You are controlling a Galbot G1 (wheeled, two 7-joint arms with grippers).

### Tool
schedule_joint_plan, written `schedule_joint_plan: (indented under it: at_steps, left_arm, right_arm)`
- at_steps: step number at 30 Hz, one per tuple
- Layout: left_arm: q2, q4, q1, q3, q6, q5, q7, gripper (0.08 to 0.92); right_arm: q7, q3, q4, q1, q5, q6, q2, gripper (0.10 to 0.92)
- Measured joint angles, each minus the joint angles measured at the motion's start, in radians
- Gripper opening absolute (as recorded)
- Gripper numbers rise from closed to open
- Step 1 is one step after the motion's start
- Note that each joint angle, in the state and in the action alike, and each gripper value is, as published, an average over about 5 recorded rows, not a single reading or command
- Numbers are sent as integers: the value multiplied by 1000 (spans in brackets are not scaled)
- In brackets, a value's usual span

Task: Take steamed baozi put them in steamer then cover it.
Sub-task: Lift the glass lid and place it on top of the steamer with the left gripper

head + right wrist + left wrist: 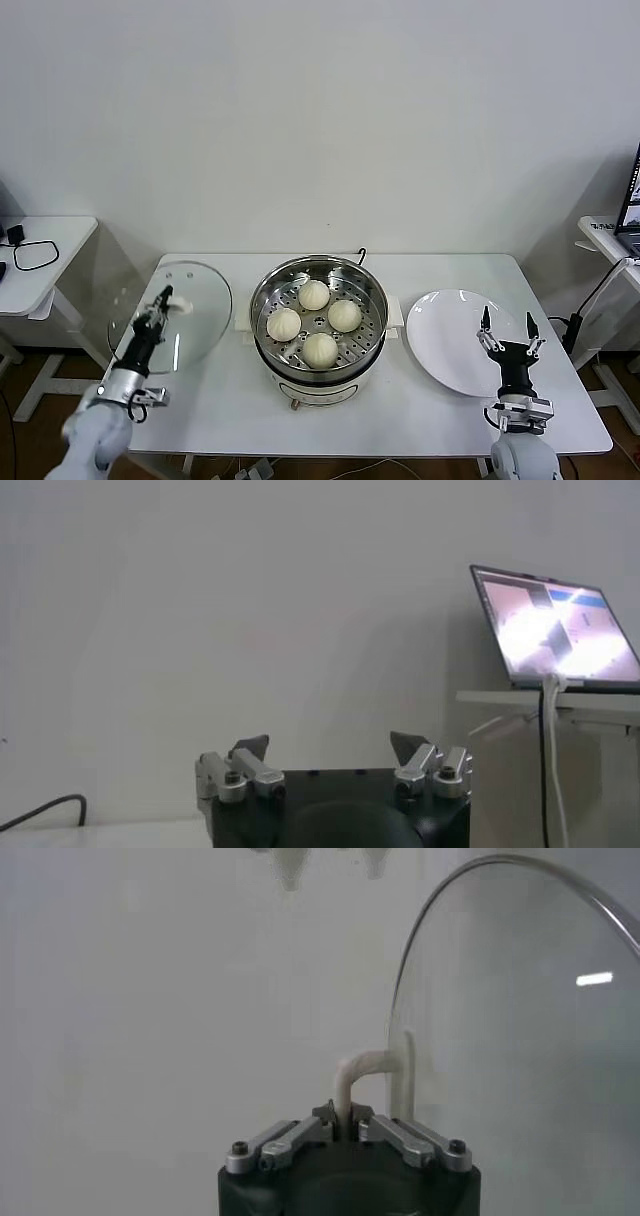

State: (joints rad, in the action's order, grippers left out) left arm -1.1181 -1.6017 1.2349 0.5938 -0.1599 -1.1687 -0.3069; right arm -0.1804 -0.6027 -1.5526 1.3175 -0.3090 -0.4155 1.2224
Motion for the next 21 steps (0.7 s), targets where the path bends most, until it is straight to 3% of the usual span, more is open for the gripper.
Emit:
schedule_joint_plan:
  at_steps: [11,21]
  left_arm:
    - [41,-288,-1,-33,103,50,118,189]
    - [11,-489,-36,-255,299,41,263,189]
  right_arm:
    - [0,6,-2,-9,-3,5,-6,823]
    - [-7,29,12,-31,4,27,-13,823]
